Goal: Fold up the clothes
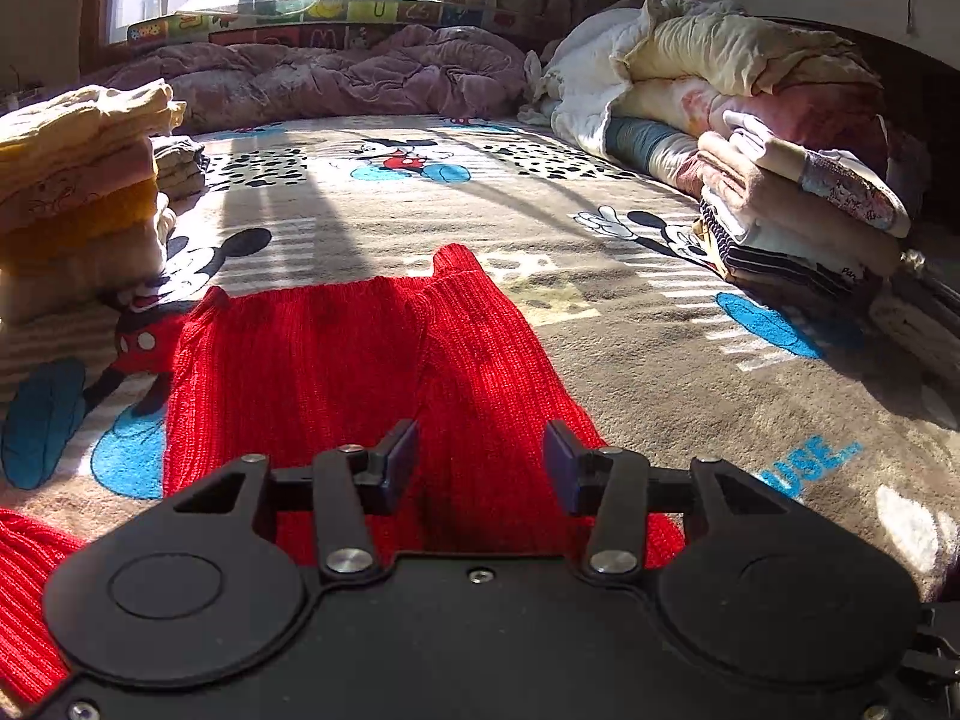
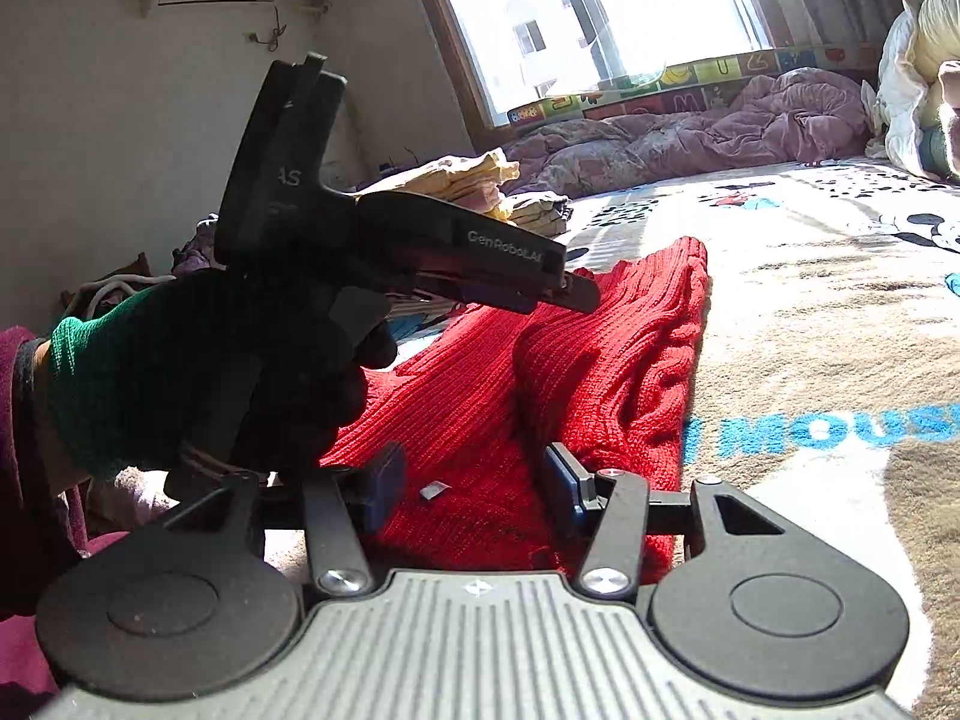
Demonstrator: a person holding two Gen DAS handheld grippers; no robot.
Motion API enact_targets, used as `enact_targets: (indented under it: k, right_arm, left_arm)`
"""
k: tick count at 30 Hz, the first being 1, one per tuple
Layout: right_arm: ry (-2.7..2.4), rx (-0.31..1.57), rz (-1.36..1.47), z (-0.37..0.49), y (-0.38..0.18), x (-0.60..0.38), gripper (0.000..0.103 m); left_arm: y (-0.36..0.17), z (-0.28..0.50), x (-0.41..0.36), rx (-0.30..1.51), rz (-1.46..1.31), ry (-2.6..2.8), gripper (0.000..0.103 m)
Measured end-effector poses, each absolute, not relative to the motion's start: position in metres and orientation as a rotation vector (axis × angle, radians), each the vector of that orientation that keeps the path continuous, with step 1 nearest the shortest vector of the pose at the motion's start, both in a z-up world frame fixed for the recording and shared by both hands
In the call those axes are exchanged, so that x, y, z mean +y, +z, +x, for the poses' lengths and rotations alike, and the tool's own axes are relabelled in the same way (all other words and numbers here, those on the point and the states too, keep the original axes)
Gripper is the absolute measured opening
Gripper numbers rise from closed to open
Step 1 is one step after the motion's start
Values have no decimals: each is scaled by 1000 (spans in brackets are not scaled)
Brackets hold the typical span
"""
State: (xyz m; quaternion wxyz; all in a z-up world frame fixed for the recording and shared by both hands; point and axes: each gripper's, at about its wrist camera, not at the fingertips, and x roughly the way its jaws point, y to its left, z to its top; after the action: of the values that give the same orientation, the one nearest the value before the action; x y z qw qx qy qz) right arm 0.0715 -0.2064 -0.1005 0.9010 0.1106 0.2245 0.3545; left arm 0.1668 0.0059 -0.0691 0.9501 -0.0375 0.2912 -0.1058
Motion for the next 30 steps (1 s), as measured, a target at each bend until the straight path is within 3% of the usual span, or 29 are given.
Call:
enact_targets:
  k: [2, 8, 10, 15, 18, 22, 30]
  right_arm:
    - [715, 461, 261, 65, -97, -215, 57]
    - [645, 459, 275, 57, -94, -224, 60]
    - [641, 464, 260, 56, -92, -221, 65]
    - [621, 446, 232, 50, -87, -211, 67]
    - [605, 459, 265, 52, -87, -209, 78]
    - [592, 494, 304, 58, -93, -204, 78]
    - [682, 546, 340, 65, -101, -188, 78]
  left_arm:
    - [-71, 138, 36, 568, -175, -162, 58]
    - [-81, 80, 115, 488, -420, 2, 58]
    - [-88, 72, 136, 487, -473, 49, 58]
    - [-108, 56, 189, 487, -691, 154, 58]
    - [-116, 52, 209, 460, -810, 177, 58]
    - [-123, 57, 229, 429, -920, 191, 58]
    - [-127, 86, 251, 404, -933, 243, 40]
